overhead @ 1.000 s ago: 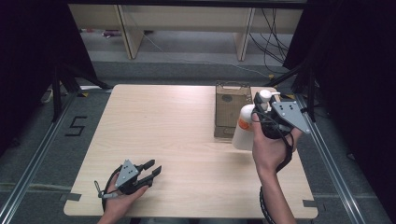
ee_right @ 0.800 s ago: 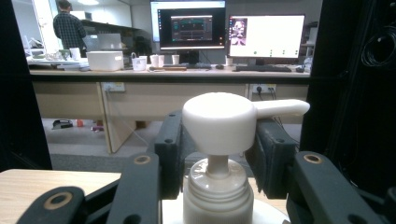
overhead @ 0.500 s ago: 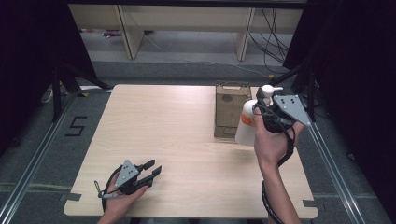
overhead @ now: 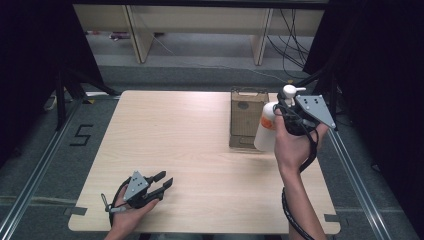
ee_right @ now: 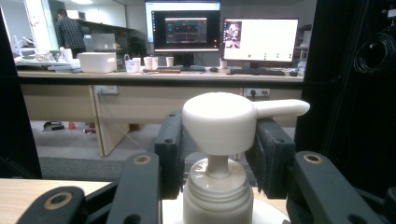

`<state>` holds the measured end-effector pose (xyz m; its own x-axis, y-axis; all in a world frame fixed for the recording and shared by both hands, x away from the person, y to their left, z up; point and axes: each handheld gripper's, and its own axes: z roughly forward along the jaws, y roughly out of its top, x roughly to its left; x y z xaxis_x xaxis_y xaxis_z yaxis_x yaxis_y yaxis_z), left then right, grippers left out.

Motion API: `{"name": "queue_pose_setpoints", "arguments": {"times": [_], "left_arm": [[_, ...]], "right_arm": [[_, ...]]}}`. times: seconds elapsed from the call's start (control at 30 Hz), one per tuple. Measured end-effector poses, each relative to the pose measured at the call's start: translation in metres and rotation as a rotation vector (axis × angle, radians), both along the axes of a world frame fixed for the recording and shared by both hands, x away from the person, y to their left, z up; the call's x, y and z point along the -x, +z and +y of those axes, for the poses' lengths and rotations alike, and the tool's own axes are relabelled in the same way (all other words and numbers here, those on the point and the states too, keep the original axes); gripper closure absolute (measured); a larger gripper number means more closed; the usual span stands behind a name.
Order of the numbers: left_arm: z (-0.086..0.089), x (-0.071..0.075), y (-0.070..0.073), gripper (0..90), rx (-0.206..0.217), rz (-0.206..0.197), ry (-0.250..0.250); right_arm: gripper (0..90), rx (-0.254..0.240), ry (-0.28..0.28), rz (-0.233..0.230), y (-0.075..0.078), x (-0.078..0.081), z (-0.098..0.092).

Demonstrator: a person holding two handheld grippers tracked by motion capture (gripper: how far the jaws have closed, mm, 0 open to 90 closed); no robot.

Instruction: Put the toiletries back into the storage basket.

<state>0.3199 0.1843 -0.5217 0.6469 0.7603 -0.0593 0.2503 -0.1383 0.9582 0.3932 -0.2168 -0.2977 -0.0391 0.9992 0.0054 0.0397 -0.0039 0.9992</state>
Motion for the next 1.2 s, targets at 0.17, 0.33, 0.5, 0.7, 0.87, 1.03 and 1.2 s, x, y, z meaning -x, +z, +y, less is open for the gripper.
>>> {"name": "queue_pose_setpoints", "arguments": {"times": [0.17,0.33,0.5,0.7,0.87,1.03,1.2], "left_arm": [[0.000,0.000,0.000,59.5,0.002,0.001,0.002],[0.000,0.000,0.000,59.4,-0.004,0.002,0.003],[0.000,0.000,0.000,59.5,-0.004,0.004,0.003],[0.000,0.000,0.000,59.4,-0.002,0.002,0.001],[0.000,0.000,0.000,59.4,0.004,0.003,0.001],[0.001,0.000,0.000,59.5,0.002,0.003,0.000],[0.000,0.000,0.000,59.4,0.003,0.003,0.000]], "right_arm": [[60.2,-0.004,0.000,-0.001,0.002,-0.003,-0.001],[60.3,0.005,-0.003,-0.002,0.005,-0.007,-0.002],[60.3,0.003,-0.006,0.000,0.008,-0.011,-0.002],[60.3,0.004,-0.011,0.001,0.009,-0.015,-0.001],[60.3,0.006,-0.008,0.002,0.011,-0.019,0.000],[60.3,0.001,-0.008,-0.005,0.014,-0.023,0.002],[60.3,0.013,-0.007,-0.005,0.017,-0.028,0.004]]}}
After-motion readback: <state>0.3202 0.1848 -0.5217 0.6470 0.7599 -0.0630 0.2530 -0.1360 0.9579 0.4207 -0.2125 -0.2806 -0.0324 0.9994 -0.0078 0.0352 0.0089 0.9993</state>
